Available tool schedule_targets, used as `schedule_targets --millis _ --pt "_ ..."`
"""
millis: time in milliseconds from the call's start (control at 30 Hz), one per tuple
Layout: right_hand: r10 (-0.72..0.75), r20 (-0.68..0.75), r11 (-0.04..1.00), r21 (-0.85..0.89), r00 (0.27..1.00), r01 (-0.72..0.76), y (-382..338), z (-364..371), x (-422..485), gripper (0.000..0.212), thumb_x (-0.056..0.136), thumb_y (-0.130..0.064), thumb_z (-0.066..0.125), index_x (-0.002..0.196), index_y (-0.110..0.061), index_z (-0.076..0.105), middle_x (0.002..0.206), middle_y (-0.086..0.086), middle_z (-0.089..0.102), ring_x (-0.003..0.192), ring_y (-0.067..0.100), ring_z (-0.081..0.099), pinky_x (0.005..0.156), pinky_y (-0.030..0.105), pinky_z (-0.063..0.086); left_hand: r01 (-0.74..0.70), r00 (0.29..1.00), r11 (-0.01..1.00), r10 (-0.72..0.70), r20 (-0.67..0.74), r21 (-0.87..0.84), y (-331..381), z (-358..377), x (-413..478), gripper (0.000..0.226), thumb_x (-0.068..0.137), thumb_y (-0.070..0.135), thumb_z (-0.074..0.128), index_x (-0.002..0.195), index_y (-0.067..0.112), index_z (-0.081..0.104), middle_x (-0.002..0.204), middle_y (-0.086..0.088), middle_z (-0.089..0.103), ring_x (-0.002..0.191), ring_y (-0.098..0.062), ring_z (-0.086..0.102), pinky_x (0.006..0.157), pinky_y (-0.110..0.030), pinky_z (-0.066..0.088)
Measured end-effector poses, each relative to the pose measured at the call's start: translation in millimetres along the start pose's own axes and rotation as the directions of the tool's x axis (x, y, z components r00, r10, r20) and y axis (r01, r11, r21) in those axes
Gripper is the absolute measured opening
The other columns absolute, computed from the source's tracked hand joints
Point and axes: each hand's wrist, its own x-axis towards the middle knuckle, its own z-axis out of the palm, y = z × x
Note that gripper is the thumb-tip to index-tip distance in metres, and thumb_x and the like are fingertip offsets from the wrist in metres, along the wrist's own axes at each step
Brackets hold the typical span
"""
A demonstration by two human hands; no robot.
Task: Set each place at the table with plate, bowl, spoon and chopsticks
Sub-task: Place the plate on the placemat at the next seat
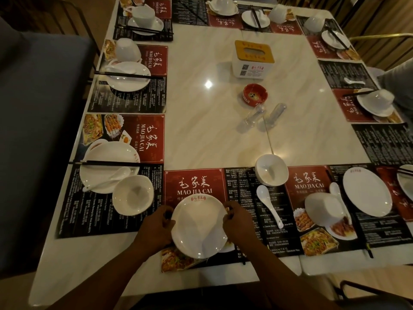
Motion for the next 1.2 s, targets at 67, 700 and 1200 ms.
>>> schedule_targets --millis 67,700,1200 --pt "-0.009 0.01 1.0 -0.015 1.0 0.01 -0.9 -1.1 -0.1 0.035 0.091 -0.004 0.06 0.123 -0.019 0.061 0.106 0.001 0.069 0.097 0.016 0.066 0.078 0.022 0.052 -0.014 1.0 1.0 0.015 -0.012 0.024 1.1 0.8 -0.9 0.027 0.093 0.019 0.066 0.116 0.03 0.056 0.085 0.005 0.065 0.079 -0.011 0.066 0.072 -0.039 0.06" --pt "-0.051 0.063 0.992 -0.109 0.997 0.057 24.5 -44.1 -14.6 0.01 0.09 -0.022 0.067 0.099 -0.019 0.064 0.094 -0.003 0.069 0.083 0.01 0.064 0.076 0.023 0.054 -0.003 0.999 0.997 0.006 0.04 -0.073 116.3 90.6 12.8 0.013 0.09 0.03 0.07 0.1 0.022 0.073 0.08 0.005 0.075 0.067 -0.008 0.072 0.075 -0.038 0.062" --pt "-0.204 -0.01 0.902 -0.391 0.979 0.184 71.2 -74.8 10.1 0.02 0.089 -0.021 0.063 0.109 -0.018 0.061 0.101 0.003 0.062 0.084 0.02 0.064 0.07 0.036 0.059 0.219 0.962 0.971 -0.231 -0.145 -0.095 73.5 50.2 7.0 0.026 0.086 0.019 0.076 0.111 0.012 0.072 0.084 -0.002 0.073 0.067 -0.014 0.073 0.063 -0.03 0.062"
